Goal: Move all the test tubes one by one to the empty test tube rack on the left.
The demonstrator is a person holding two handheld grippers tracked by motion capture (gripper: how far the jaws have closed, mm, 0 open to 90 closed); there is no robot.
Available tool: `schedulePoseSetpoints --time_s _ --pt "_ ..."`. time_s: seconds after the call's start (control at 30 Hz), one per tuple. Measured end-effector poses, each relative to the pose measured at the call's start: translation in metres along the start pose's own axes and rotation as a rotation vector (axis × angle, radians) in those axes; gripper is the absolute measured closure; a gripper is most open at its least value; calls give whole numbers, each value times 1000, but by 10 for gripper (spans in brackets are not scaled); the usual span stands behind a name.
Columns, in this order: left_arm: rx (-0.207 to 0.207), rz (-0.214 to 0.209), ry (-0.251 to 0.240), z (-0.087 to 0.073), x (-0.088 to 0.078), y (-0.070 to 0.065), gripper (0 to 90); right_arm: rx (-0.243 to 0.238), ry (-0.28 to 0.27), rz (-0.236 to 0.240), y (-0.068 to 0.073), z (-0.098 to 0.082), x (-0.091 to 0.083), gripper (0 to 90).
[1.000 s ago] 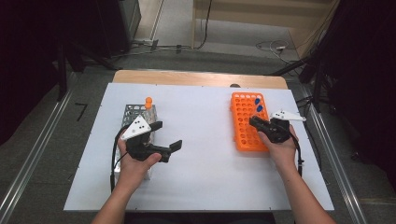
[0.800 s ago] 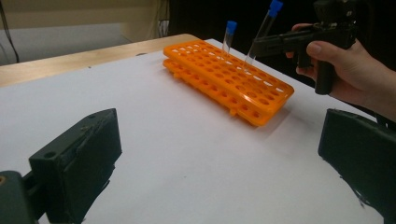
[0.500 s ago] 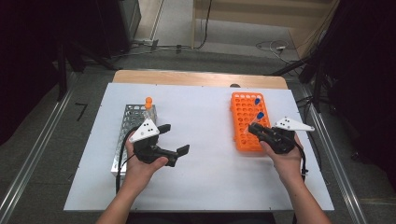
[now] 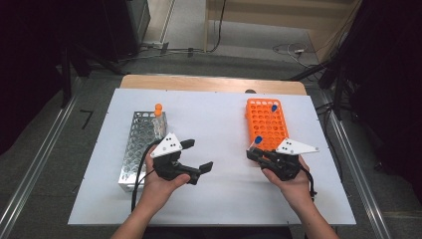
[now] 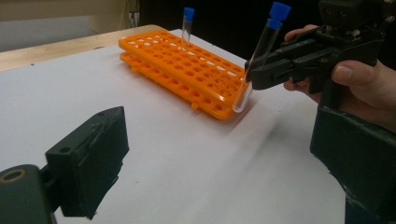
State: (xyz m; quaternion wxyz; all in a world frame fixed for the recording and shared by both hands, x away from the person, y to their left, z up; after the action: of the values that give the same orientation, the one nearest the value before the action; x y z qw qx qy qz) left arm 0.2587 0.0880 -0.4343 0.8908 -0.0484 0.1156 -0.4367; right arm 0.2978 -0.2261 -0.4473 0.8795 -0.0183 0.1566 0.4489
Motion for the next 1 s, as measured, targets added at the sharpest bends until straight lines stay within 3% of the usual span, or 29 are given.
schedulePoseSetpoints --time_s 0.27,0.47,0.83,1.0 --pt "3 -57 2 0 6 -10 165 -28 24 61 21 -1 12 755" --pt "20 -102 3 0 11 -18 323 -52 45 109 39 -2 21 755" --pt "22 -182 12 1 15 -26 514 -83 78 171 62 -2 30 755" --pt "21 -190 15 0 17 -27 572 -90 86 191 69 -1 32 755"
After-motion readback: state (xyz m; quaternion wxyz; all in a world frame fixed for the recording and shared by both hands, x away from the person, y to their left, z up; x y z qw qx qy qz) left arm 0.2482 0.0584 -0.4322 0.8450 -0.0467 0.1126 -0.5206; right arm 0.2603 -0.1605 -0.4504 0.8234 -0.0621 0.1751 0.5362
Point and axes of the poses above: each handheld gripper's, and its own axes: x roughly forward along the jaws, z roughly out of its top, y roughly to its left, the point moved 1 cm from there along x, roughly forward along the jaws, and after that the axes turned 9 degrees about -y, right-handed, at the moved point
